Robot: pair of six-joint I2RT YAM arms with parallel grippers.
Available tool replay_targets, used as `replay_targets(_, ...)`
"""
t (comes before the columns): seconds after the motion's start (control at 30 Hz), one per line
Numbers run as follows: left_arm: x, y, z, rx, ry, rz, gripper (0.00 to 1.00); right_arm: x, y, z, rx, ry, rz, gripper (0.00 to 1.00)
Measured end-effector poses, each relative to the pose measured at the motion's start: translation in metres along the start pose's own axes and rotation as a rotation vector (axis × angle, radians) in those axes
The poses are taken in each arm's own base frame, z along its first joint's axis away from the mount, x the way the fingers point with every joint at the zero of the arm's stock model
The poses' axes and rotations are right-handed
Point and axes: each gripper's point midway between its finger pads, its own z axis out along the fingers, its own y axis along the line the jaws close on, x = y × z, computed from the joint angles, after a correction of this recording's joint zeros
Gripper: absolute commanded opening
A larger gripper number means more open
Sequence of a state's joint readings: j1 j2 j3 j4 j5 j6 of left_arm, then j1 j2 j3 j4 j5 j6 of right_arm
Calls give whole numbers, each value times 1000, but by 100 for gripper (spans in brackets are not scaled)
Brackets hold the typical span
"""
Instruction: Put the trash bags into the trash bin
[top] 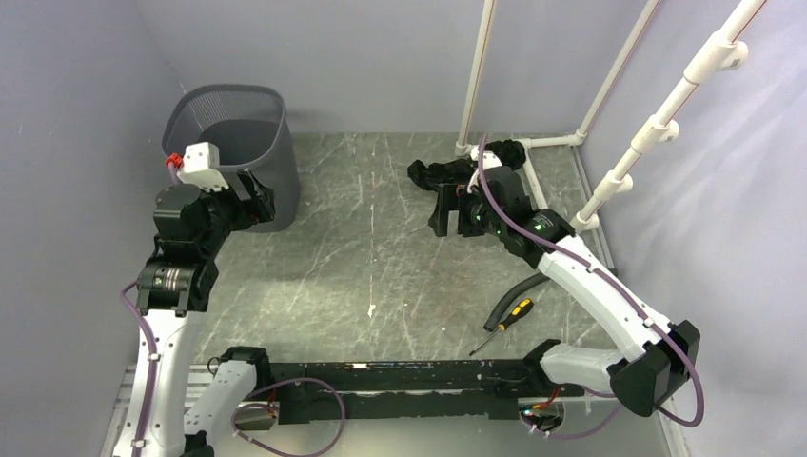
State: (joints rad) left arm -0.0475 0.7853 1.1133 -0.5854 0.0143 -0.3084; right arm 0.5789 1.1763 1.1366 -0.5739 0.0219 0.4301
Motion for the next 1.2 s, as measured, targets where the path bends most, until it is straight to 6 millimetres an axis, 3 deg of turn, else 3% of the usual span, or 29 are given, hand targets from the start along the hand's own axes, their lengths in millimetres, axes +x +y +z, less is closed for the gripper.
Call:
replay_targets(0.23, 21, 1, 20, -5, 90, -30, 93, 2, -21, 8, 119, -13, 35, 100)
replay_targets(0.37, 35, 6, 29, -48, 186, -66, 93, 14, -47, 21, 265, 30, 55, 100)
replay_targets(0.53, 33, 12, 36, -115, 282, -64, 93, 24, -63, 28, 335, 50, 60, 100)
replay_targets(0.73, 50, 29, 23, -211, 348, -62, 93, 30, -58, 3, 178, -131, 64, 100)
replay_targets(0.93, 44, 29, -7, -193, 246, -64, 93, 15, -52, -29, 45, -370, 48, 100)
replay_targets(1.07, 34, 16, -23, -106, 150, -76, 93, 9, -51, -32, 35, -397, -3, 100)
replay_targets(1.2, 26, -10, -12, 28, 165, -73, 93, 13, -54, -33, 47, -385, -44, 100)
